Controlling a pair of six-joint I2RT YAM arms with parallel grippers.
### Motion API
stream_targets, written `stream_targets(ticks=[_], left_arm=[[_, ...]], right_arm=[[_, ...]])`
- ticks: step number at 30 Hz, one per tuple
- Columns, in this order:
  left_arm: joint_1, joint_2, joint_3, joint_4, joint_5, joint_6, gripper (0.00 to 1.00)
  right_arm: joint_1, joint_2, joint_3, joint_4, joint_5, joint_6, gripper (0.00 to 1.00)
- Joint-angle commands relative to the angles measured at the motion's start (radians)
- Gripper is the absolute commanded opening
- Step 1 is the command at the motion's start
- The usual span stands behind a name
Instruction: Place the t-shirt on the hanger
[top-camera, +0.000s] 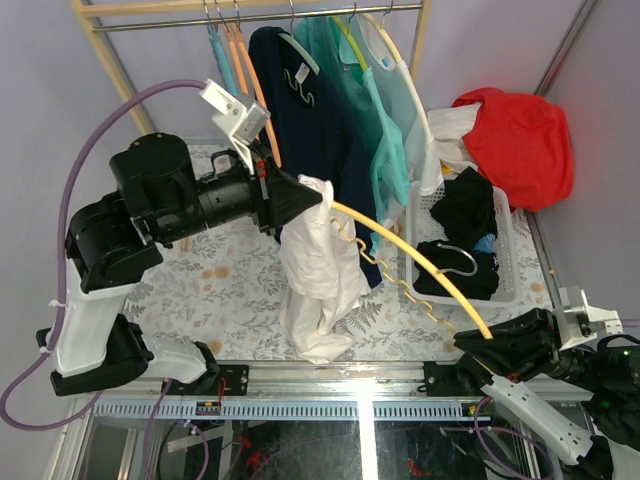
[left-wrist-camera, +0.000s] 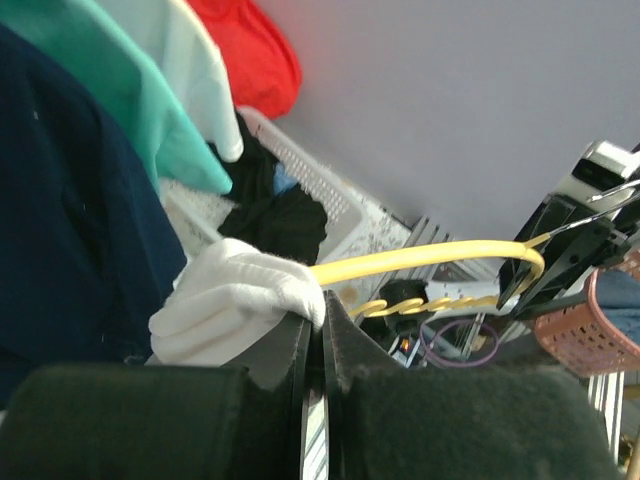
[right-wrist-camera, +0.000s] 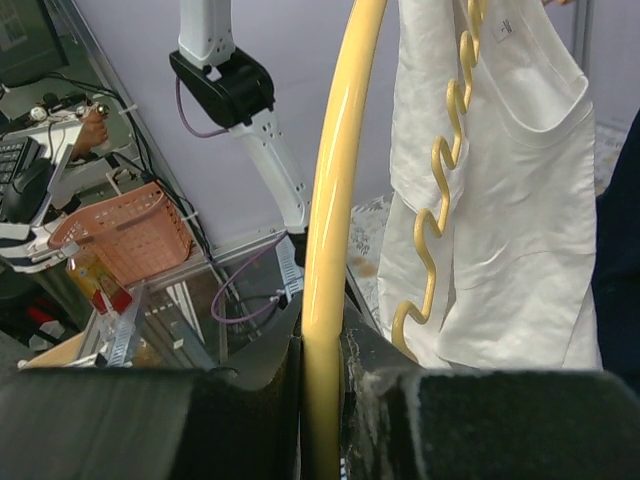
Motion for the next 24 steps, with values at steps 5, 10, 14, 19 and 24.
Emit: stream_targets(ticks=[5,10,14,19,24], left_arm=[[0.003,-0.066,-0.161,-0.074,-0.012,-0.053,0.01],[0.002,-0.056,-0.179,-0.261,-0.200,-0.143,0.00],[-0.009,-0.076,-0.249,-0.379,-0.312,-0.209,0.00],[-0.011,-0.102,-0.360,-0.434,-0.396,-0.246,0.00],[-0.012,-0.094,-0.387,-0.435,-0.394,-0.236,0.00]], right_arm=[[-0.004,-0.027,-0.064,-0.012,-0.040,0.019,0.00],[-0.003,-0.042,-0.091,-0.054,-0.021,0.022,0.00],[-0.002,-0.054,-0.121,-0.099,-0.056,0.048,0.00],[-0.003,-0.074,-0.172,-0.095,-0.131,0.097,0.00],[-0.004,-0.075,-0.198,-0.103,-0.171,0.096,0.00]])
